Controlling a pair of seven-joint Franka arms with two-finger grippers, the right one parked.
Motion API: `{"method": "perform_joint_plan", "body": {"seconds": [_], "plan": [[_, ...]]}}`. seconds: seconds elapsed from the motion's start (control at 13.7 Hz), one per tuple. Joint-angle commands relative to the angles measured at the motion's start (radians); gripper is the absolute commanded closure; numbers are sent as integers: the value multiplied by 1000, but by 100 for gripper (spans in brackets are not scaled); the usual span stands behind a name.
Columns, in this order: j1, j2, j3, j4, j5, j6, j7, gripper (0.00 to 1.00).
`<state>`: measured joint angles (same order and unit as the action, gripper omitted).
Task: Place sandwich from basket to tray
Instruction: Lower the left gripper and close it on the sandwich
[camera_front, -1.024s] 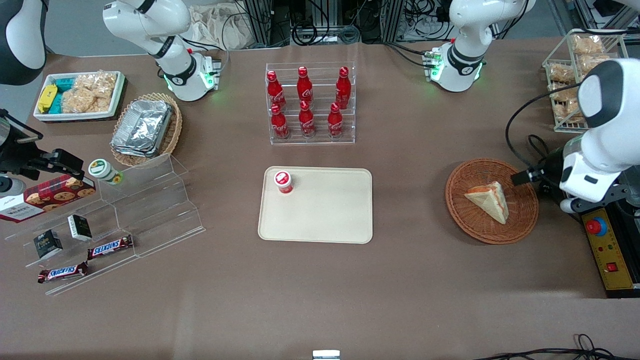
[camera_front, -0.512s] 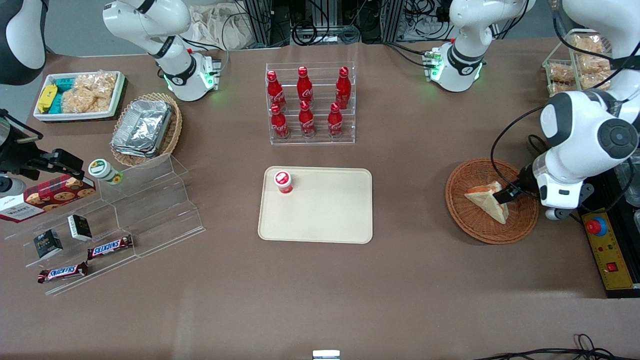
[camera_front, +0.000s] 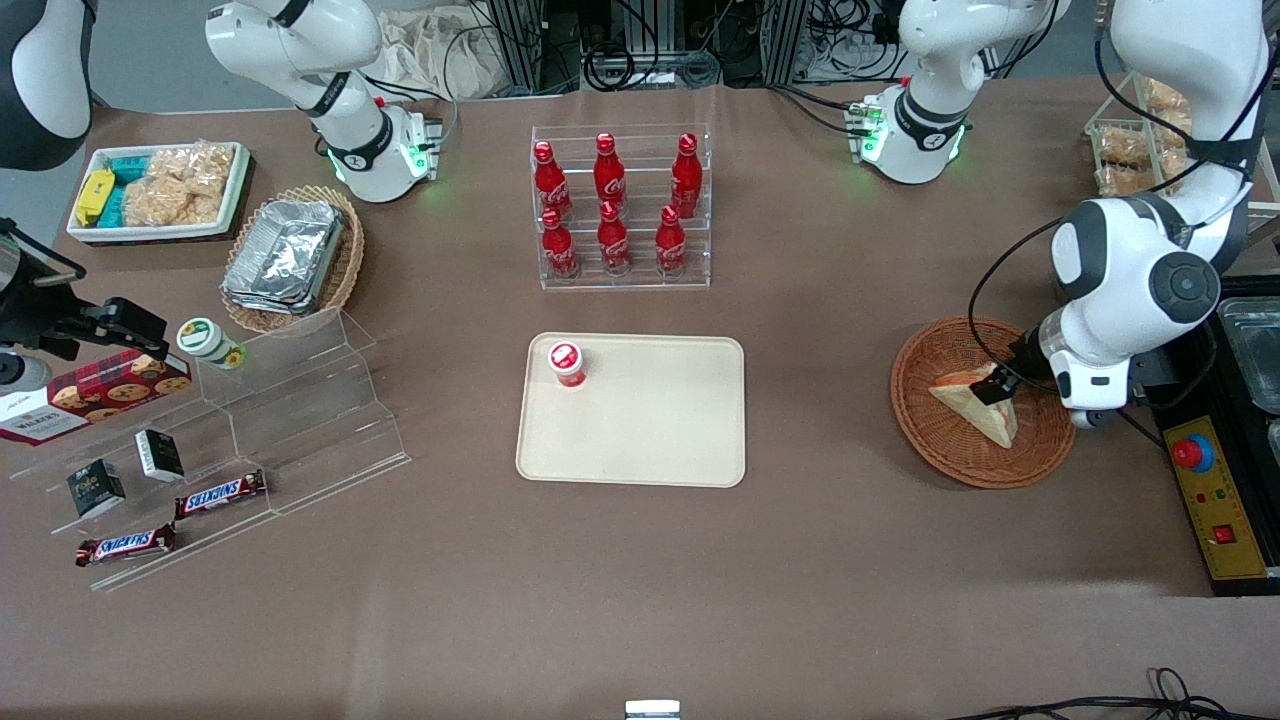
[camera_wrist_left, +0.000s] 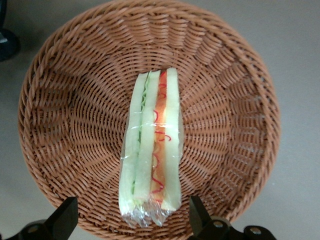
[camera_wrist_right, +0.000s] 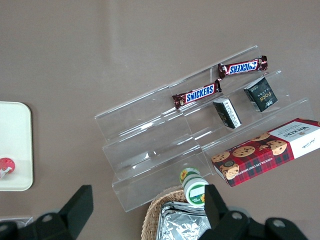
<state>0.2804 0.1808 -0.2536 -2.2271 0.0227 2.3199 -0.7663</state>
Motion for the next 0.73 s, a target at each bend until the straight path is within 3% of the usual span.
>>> {"method": "perform_joint_plan", "body": {"seconds": [0.0,0.37,0.44,0.59,0.66], "plan": [[8,25,-3,-13,10,25,-39,0],[6,100,-3,-5,98,70,-154,0],[6,111,-4,4,117,72,-174,5],[5,115,-4,26,121,72,-243,99],[-3,118,-6,38,121,72,-263,100]]}}
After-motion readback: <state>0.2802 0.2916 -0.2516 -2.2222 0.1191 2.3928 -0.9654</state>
